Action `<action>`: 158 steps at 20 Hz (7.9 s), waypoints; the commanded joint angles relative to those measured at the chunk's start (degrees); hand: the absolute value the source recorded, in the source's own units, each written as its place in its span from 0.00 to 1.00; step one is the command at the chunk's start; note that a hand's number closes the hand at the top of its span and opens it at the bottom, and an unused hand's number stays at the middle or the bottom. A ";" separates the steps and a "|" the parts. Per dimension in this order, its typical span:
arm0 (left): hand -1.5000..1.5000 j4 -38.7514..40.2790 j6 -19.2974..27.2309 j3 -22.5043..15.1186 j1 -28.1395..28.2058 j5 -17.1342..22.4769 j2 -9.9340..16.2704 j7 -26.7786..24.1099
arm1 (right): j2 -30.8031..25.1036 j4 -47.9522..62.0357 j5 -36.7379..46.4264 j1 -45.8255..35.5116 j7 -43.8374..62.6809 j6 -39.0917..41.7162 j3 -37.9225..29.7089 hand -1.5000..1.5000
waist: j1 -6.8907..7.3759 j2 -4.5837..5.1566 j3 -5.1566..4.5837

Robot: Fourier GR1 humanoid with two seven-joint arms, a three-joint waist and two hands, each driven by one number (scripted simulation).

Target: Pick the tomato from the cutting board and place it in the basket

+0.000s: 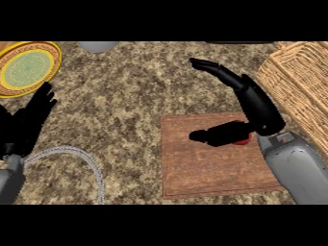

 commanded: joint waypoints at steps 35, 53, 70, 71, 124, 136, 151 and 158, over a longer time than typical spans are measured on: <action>0.50 -2.55 -1.44 2.91 -0.10 -4.71 -3.49 3.23 | -25.21 -16.80 -14.77 5.30 41.57 42.83 -28.11 0.00 | -0.24 -0.01 0.12; 0.50 -0.28 -6.98 7.51 -0.29 -6.25 -5.26 2.43 | -1.74 -0.71 19.13 11.56 15.36 21.04 -14.85 0.00 | 0.47 0.11 0.07; 0.50 2.64 -9.57 11.18 -1.40 -10.84 -9.02 1.15 | -1.79 8.00 28.11 15.93 6.26 22.71 -15.18 0.00 | 0.04 0.04 0.06; 0.50 0.79 -9.81 11.44 -0.44 -11.02 -9.58 2.17 | -2.90 8.39 26.56 12.84 7.52 26.84 -17.58 0.00 | 0.17 0.03 0.06; 0.50 1.12 -13.79 11.60 -6.26 -16.13 -14.48 4.45 | 17.97 31.26 43.01 -18.09 61.19 -28.11 -11.17 1.00 | 7.18 1.22 0.14; 0.50 1.62 -13.58 13.92 -5.68 -15.53 -12.95 4.84 | 17.97 44.14 59.27 -40.82 83.27 -37.86 -4.86 1.00 | 3.63 0.39 -0.08; 0.50 0.74 -12.02 13.76 -2.42 -16.40 -14.79 3.02 | 9.52 56.40 68.84 -54.52 81.11 -33.38 -19.20 1.00 | 1.60 0.37 0.01; 0.50 1.31 -12.53 15.32 -3.65 -15.59 -13.35 3.70 | 4.08 60.54 73.74 -53.71 82.79 -28.99 -21.10 1.00 | 0.23 -0.01 0.03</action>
